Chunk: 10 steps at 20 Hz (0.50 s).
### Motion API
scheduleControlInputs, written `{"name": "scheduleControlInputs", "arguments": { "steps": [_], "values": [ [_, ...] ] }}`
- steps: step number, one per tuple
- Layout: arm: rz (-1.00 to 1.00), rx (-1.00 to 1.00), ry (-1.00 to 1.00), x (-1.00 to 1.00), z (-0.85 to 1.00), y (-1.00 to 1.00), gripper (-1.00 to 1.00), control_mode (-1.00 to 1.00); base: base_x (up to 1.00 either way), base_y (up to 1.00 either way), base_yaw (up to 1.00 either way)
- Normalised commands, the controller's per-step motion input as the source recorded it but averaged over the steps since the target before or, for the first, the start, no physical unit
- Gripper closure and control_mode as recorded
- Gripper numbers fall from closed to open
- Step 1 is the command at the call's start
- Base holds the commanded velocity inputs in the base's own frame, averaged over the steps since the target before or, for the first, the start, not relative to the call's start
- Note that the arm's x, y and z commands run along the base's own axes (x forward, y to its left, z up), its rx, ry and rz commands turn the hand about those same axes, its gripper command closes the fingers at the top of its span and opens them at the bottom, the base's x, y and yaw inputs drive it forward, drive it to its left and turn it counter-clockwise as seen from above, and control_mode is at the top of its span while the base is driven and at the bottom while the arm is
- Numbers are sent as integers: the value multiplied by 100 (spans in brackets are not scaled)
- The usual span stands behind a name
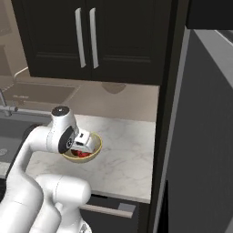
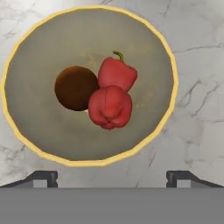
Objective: Take the bell pepper, bell pepper, and orange from the freezer and place them in the bowl on the counter.
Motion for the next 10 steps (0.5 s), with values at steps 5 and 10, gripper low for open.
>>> {"name": "scheduleControlInputs", "arguments": {
  "steps": [5,10],
  "values": [
    [0,0,-16,-38,68,0,-100,-100,0,0,0],
    [0,0,-10,-53,76,0,-100,-100,0,0,0]
  ]
}}
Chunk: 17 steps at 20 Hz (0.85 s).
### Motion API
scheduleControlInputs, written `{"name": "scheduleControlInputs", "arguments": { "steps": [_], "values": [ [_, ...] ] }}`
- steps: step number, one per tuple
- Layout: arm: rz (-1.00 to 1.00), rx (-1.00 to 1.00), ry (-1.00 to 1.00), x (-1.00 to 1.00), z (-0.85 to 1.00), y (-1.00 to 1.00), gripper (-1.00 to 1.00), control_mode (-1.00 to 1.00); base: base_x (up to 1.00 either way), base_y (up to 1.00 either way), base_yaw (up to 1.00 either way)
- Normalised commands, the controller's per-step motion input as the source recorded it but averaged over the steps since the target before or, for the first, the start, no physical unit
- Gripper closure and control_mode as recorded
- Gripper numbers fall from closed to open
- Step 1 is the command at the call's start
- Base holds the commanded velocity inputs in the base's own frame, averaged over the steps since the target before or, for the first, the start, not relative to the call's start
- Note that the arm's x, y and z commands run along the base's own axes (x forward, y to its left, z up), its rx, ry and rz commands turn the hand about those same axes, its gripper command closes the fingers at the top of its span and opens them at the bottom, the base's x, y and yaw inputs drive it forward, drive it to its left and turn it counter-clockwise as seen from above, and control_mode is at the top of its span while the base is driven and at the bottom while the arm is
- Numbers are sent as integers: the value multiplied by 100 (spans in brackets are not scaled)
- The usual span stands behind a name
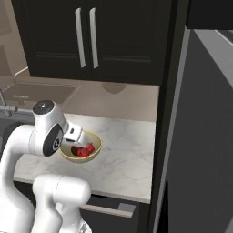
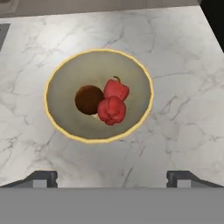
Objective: Take the bell pepper, bell pepper, and orange from the freezer and place them in the bowl on the counter.
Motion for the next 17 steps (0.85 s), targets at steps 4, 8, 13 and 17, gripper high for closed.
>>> {"name": "scheduleControlInputs", "arguments": {
  "steps": [4,8,13,17],
  "values": [
    [0,0,-9,-76,69,0,-100,-100,0,0,0],
    [0,0,-8,-82,65,0,-100,-100,0,0,0],
    [0,0,-2,-84,67,0,-100,-100,0,0,0],
    [0,0,-2,-78,61,0,-100,-100,0,0,0]
  ]
}}
